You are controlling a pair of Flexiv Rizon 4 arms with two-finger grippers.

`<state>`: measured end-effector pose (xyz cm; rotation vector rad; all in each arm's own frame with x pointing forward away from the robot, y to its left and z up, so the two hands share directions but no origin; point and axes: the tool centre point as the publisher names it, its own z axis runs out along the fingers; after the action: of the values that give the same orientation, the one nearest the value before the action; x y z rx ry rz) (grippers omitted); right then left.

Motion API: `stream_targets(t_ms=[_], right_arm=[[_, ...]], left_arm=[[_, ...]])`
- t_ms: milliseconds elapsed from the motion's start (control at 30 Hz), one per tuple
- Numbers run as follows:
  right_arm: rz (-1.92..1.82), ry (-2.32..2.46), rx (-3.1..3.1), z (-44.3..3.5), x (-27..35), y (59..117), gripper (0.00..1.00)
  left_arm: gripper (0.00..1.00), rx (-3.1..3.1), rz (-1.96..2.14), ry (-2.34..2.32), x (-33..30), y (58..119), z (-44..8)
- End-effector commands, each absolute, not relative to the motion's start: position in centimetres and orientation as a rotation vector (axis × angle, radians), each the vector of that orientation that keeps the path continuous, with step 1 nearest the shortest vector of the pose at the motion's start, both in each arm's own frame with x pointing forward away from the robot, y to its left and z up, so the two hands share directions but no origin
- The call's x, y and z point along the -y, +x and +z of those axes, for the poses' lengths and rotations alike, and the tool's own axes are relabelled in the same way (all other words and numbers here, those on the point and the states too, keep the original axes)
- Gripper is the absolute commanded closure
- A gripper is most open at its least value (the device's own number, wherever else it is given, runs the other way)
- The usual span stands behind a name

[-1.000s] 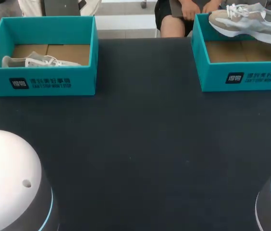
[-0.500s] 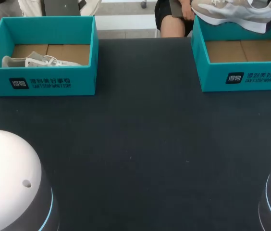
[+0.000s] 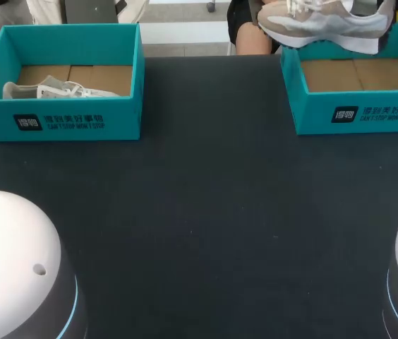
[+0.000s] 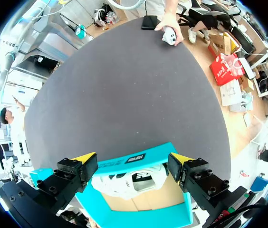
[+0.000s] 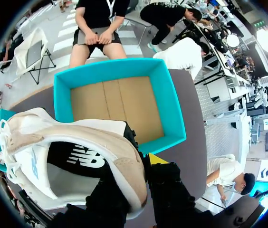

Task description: Take the shoe out of the shoebox, open the shoe tongue, remove and reinsert the insole, then place the shoe into the shoebox

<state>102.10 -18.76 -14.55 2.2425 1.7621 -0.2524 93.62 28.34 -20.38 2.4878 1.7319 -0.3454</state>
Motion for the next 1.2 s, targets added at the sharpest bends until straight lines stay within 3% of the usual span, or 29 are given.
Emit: stream_targets(t_ms=[33, 433, 1200], right_arm=[[-0.092, 2.08, -1.728, -14.0, 17.4, 99.4, 1.0], [-0.053, 2.112, -1.741, -14.6, 12.5, 94.8, 1.0], [-0.053, 2.112, -1.741, -14.6, 12.5, 94.8, 1.0]], left_arm=[[0.0, -1.732, -0.339, 2.487, -28.3, 93.4, -20.4], [0.0, -1.732, -0.339, 2.487, -28.3, 93.4, -20.4], [0.0, -1.732, -0.339, 2.487, -28.3, 93.4, -20.4]])
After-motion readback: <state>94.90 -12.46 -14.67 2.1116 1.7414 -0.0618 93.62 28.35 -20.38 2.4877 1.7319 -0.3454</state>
